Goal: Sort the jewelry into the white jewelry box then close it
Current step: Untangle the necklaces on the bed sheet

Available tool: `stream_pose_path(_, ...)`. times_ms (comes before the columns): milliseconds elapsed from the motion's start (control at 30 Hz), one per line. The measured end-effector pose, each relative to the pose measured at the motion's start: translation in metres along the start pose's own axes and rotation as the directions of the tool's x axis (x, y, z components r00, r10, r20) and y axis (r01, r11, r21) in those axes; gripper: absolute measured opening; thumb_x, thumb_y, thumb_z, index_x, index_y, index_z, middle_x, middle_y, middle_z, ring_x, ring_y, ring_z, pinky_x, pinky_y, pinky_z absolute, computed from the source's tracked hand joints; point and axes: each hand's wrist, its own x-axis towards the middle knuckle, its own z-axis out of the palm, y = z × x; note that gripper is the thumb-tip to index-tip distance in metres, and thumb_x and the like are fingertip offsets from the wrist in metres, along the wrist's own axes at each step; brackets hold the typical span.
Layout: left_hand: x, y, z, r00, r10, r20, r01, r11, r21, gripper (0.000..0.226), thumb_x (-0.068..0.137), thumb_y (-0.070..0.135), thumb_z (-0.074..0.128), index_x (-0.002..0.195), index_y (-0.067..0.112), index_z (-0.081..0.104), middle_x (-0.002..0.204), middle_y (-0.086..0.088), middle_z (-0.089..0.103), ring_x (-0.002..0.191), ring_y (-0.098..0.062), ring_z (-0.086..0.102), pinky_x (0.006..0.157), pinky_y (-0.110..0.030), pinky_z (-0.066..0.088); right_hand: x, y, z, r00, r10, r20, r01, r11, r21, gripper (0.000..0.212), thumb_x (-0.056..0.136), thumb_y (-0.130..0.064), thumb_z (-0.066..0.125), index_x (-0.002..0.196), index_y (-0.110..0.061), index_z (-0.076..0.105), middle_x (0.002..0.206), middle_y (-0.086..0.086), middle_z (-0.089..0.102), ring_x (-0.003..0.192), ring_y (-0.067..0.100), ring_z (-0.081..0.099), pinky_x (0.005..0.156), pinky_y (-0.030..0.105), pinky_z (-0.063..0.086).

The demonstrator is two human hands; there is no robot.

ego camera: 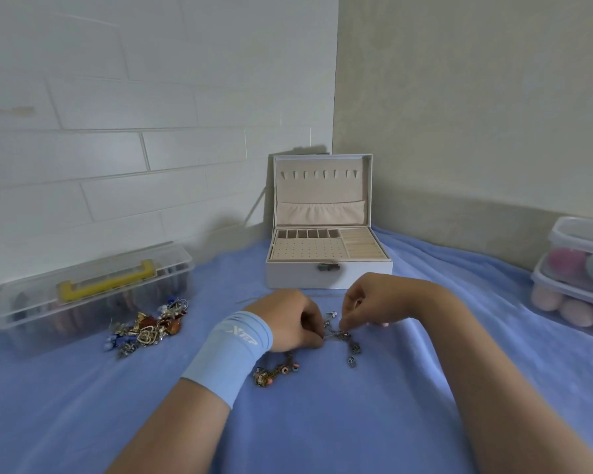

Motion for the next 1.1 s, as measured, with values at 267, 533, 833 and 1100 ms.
stream_pose_path(267, -0.002, -0.007, -0.006, 0.992, -0.088, 0.088, 0.085, 0.996, 0.036, 0.005, 0.084, 0.033, 0.072, 0.08, 0.03, 0.072, 0.079, 0.018, 0.067, 0.079, -0.006, 0.062, 0.08, -0.028, 0.053, -0.015, -0.031, 0.006, 0.962, 0.204, 0.183, -0.134, 0.933, -0.333, 0.036, 0.068, -0.062, 0.08, 0.06, -0.028, 0.072, 0.055, -0.015, 0.063, 0.056, 0.01, 0.052, 0.057, 0.021, 0.041)
stream_pose_path(533, -0.008, -0.012, -0.014, 0.992, -0.121, 0.038, 0.118, 0.99, 0.078, 0.01, 0.085, 0.031, 0.064, 0.075, 0.032, 0.064, 0.083, 0.016, 0.064, 0.086, -0.011, 0.062, 0.076, -0.025, 0.05, -0.02, -0.019, -0.005, 0.972, 0.089, 0.217, -0.085, 0.996, -0.029, 0.014, 0.084, -0.028, 0.065, 0.072, -0.021, 0.066, 0.069, -0.002, 0.061, 0.058, 0.019, 0.049, 0.057, 0.027, 0.038)
stream_pose_path(833, 0.018, 0.005, 0.017, 0.986, -0.02, -0.168, -0.102, 0.721, -0.685, 0.016, 0.099, 0.006, 0.051, 0.098, 0.017, 0.063, 0.086, 0.004, 0.076, 0.08, -0.011, 0.071, 0.082, -0.031, 0.055, -0.007, -0.004, -0.009, 0.999, 0.011, -0.038, 0.004, 0.925, 0.379, 0.022, 0.078, -0.015, 0.047, 0.057, -0.015, 0.039, 0.061, 0.007, 0.039, 0.053, 0.021, 0.028, 0.051, 0.03, 0.021)
stream_pose_path(1100, 0.025, 0.015, 0.021, 0.993, 0.086, -0.087, -0.122, 0.683, -0.721, 0.013, 0.098, 0.011, 0.057, 0.095, 0.015, 0.069, 0.09, 0.0, 0.078, 0.073, -0.014, 0.066, 0.074, -0.018, 0.048, 0.001, -0.002, -0.011, 0.956, -0.06, -0.288, 0.223, 0.788, 0.575, 0.028, 0.084, -0.024, 0.038, 0.057, -0.019, 0.033, 0.058, 0.002, 0.03, 0.056, 0.02, 0.022, 0.049, 0.03, 0.02)
